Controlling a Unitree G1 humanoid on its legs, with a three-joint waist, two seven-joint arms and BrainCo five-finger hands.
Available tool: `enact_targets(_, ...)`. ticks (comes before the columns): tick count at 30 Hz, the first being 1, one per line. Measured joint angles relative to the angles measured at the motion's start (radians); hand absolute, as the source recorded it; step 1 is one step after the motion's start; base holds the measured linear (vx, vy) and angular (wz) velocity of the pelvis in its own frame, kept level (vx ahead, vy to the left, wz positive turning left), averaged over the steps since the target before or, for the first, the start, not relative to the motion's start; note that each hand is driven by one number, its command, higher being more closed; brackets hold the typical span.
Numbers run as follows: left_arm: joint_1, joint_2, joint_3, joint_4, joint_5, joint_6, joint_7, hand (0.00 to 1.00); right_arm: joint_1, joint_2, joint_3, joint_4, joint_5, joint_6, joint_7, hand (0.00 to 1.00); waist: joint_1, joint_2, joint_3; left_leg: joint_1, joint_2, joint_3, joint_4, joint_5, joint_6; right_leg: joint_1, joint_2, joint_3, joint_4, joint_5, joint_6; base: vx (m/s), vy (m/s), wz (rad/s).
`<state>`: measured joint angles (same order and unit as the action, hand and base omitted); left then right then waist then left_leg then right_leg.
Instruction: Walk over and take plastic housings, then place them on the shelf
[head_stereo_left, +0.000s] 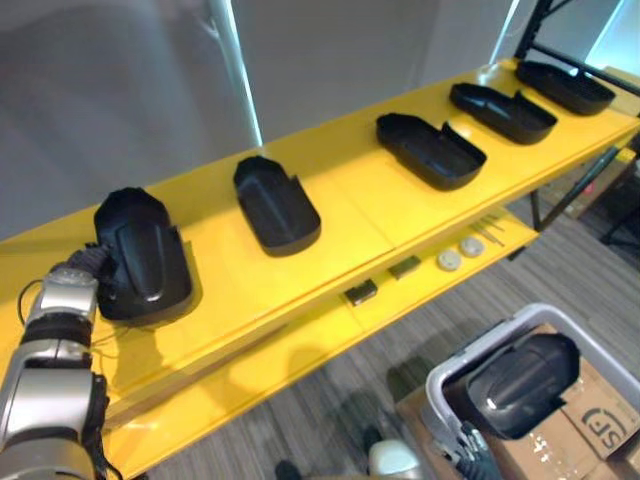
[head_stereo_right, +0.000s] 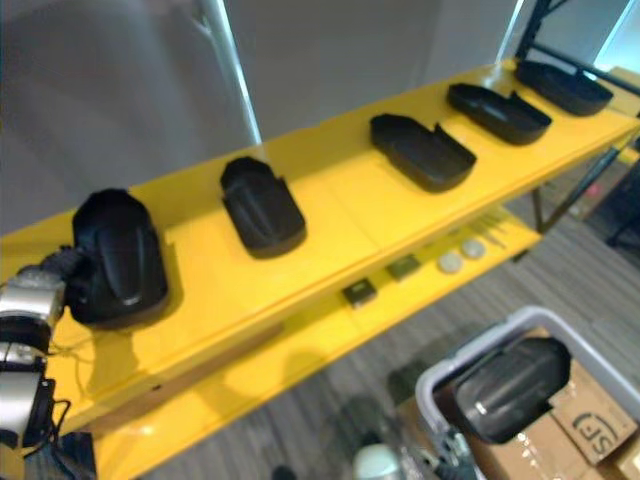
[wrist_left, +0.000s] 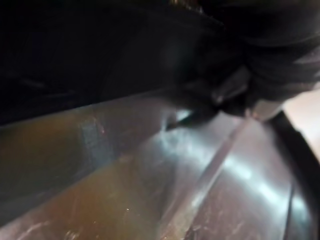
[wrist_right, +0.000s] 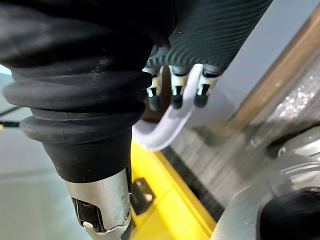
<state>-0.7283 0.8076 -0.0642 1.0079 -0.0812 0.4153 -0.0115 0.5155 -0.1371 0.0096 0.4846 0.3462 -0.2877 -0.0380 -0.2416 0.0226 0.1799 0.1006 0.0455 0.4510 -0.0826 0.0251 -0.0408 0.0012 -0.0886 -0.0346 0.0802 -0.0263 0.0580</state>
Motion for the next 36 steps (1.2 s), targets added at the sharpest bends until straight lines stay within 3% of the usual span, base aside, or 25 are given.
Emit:
enact_targets(3,0.000,0.000,0.000,0.000,-0.001,-0.002,0.012,1.00,0.000,-0.003,0.002,-0.009,0.002,0.000,0.002,0.00,-0.001,0.001,0.010,-0.012,0.001,-0.002,-0.004,-0.006,0.001,-0.004,0.000,0.002,-0.002,0.000,0.000,0.00,0.000,0.00)
enact_targets(11,-0.019,0.011,0.000,0.004,-0.052,-0.008,0.050,1.00,0.000,-0.015,0.001,-0.046,0.015,0.000,-0.004,0.00,-0.002,-0.033,0.041,-0.048,-0.001,-0.004,0.001,-0.003,0.005,-0.039,-0.001,0.007,0.000,0.007,0.002,0.01,0.006,0.02)
enact_targets(15,-0.044,0.015,0.000,0.003,-0.065,-0.017,0.070,1.00,-0.002,-0.015,0.002,-0.071,0.015,0.000,-0.003,0.00,0.002,-0.034,0.077,-0.070,0.007,-0.006,0.071,-0.042,0.011,-0.035,-0.006,0.010,0.000,0.007,0.002,0.03,0.013,0.00)
enact_targets(16,-0.050,0.016,0.000,0.003,-0.069,-0.021,0.072,0.00,-0.003,-0.016,0.002,-0.082,0.019,0.000,-0.003,0.00,0.004,-0.032,0.086,-0.078,0.012,-0.005,0.094,-0.054,0.011,-0.034,-0.006,0.012,0.002,0.007,0.002,0.00,0.000,0.00)
enact_targets(22,-0.052,0.016,0.000,0.003,-0.076,-0.050,0.090,0.00,-0.013,-0.019,0.003,-0.083,0.033,0.000,-0.002,0.00,0.003,-0.035,0.090,-0.116,0.034,-0.006,0.171,-0.098,0.010,-0.035,-0.001,0.015,0.005,0.002,-0.006,0.00,-0.002,-0.01)
enact_targets(26,-0.066,0.019,0.000,-0.007,-0.075,-0.080,0.127,0.00,-0.023,-0.021,0.003,-0.083,0.033,-0.002,0.001,0.00,0.004,-0.035,0.130,-0.129,0.043,-0.007,0.201,-0.113,0.010,-0.039,0.001,0.015,0.015,-0.002,-0.010,-0.02,0.002,0.00)
enact_targets(36,-0.077,0.032,0.000,-0.023,-0.074,-0.081,0.161,0.00,-0.031,-0.021,0.003,-0.083,0.033,-0.016,0.015,0.00,0.000,-0.033,0.135,-0.154,0.050,-0.013,0.239,-0.127,0.012,-0.052,0.002,0.013,0.026,-0.002,-0.010,0.00,0.000,0.00)
